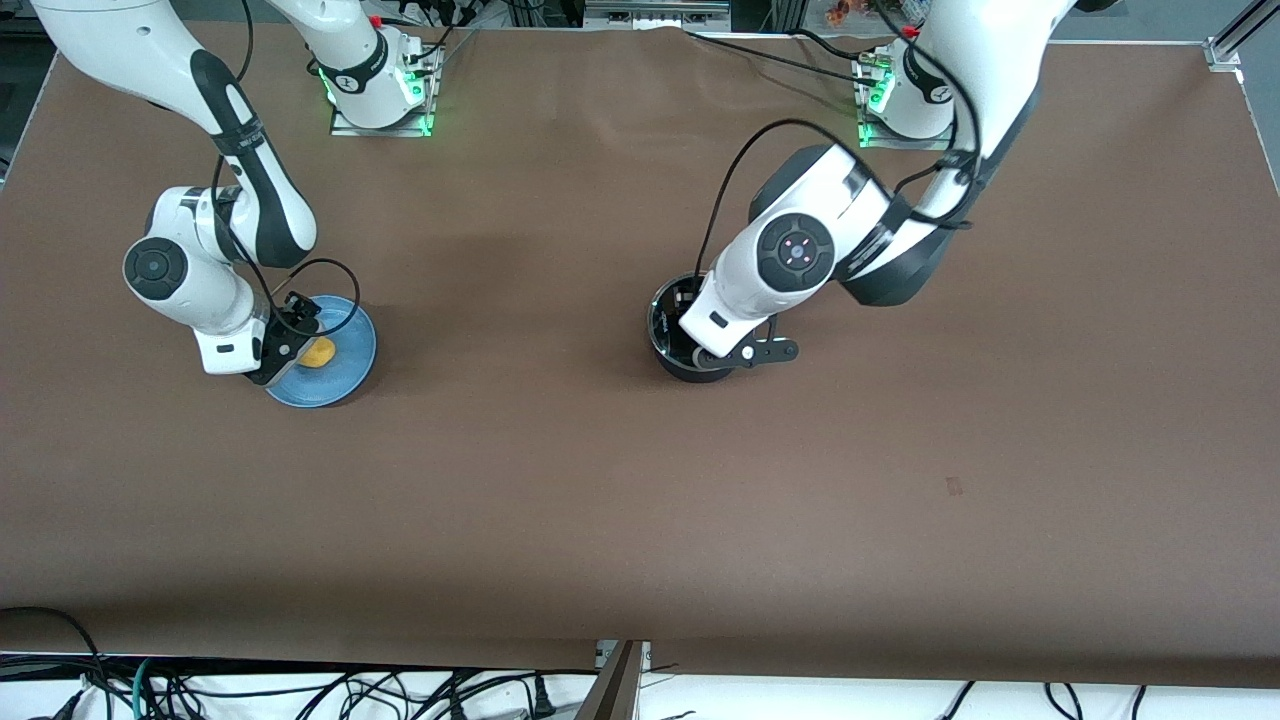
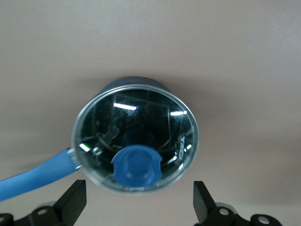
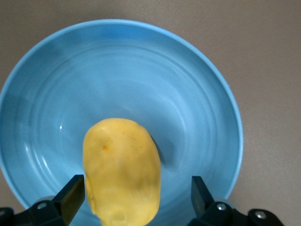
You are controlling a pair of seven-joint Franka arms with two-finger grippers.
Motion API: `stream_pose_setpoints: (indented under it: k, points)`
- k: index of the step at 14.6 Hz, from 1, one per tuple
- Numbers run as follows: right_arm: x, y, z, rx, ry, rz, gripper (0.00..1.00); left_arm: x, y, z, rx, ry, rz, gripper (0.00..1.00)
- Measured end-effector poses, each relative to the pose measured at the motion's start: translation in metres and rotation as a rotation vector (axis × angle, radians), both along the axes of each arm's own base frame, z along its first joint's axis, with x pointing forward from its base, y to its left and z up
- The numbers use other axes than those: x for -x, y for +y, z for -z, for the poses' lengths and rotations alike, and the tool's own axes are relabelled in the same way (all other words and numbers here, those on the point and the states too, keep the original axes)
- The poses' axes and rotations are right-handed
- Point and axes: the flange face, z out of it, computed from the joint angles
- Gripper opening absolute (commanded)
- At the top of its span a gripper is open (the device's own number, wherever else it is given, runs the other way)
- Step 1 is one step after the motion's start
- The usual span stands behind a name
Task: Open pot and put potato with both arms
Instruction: 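Grasp the potato with the right gripper while the left gripper grasps the knob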
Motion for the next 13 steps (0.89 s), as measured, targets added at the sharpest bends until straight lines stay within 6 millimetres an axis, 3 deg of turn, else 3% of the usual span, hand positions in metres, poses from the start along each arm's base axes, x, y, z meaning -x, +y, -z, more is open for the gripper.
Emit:
stream_pose_setpoints:
  k: [1,3,6,8,13]
  points:
    - [0.000,0.000,0.003,0.000,-0.001,-0.001,0.94,0.005,-0.002,0.015,0.003,0.000,-0.003,1.00]
    - [0.001,0.000,0.007,0.000,-0.001,-0.002,0.71,0.011,-0.002,0.032,-0.004,0.005,0.001,1.00]
    - [0.000,0.002,0.006,-0.002,-0.003,-0.004,0.57,0.011,0.001,0.036,-0.030,-0.011,0.020,1.00]
    - [0.000,0.004,0.005,-0.002,-0.007,-0.006,0.42,0.014,0.000,0.041,-0.035,-0.003,0.025,1.00]
    - [-0.001,0.007,-0.003,-0.001,-0.003,0.043,0.41,0.021,-0.009,0.053,-0.029,0.002,0.036,1.00]
